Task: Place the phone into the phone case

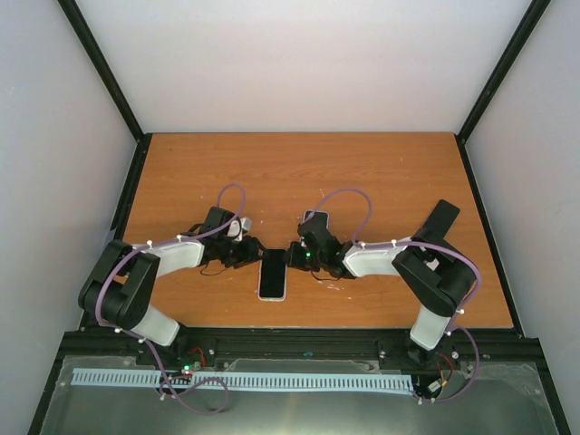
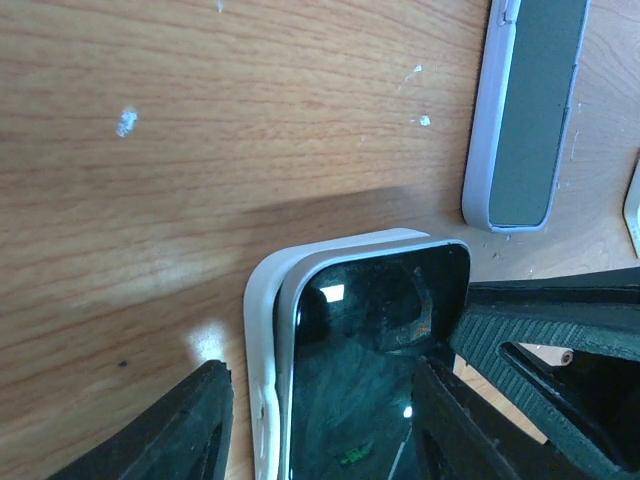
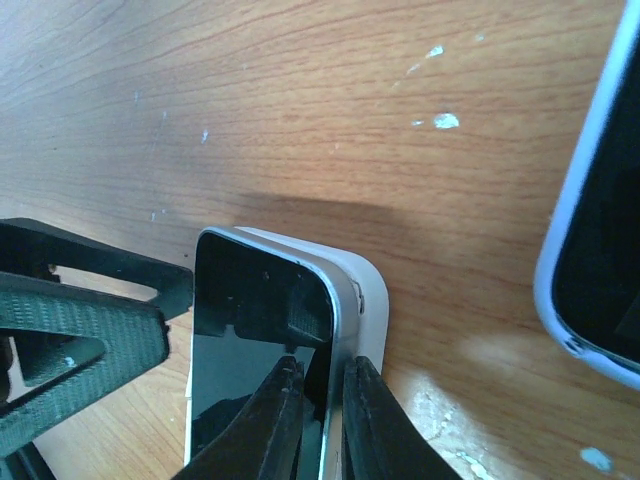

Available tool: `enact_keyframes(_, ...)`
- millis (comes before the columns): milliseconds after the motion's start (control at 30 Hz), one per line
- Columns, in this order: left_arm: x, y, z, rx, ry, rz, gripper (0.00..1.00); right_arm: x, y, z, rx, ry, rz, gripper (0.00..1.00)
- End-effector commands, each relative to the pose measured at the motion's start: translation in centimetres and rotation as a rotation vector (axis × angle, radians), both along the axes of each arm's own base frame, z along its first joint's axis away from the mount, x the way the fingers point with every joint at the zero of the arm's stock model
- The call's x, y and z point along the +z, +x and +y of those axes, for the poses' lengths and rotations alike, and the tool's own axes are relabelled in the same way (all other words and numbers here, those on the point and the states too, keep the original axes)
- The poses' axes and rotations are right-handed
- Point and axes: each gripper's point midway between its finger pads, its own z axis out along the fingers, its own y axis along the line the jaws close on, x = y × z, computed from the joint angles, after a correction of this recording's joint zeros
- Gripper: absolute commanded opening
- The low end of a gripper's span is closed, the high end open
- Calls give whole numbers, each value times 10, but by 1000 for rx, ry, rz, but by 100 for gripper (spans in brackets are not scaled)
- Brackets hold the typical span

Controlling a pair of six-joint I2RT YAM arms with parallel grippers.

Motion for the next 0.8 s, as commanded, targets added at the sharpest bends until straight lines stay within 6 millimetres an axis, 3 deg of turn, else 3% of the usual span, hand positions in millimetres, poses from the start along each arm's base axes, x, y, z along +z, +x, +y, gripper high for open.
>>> enact_keyframes(0, 4, 7, -6, -28, -32, -37, 49, 14, 2, 20, 52, 62, -33, 12)
enact_keyframes(200, 4, 7, -7, -32, -42, -28, 41, 6, -3, 20, 51, 39, -13, 12)
enact_keyframes(400, 4, 5, -3, -12, -19, -19, 37, -9, -7, 3, 21, -22, -2, 11)
enact_keyframes(533, 7, 3, 5, 23, 24, 16, 37, 10, -1, 0, 25, -25, -41, 16)
enact_keyframes(667, 20, 0, 8, 40, 25, 12, 44, 35, -1, -8, 29, -8, -87, 29)
enact_keyframes(767, 24, -10, 4, 34, -29, 26, 48, 36, -11, -8, 44, 39, -60, 33)
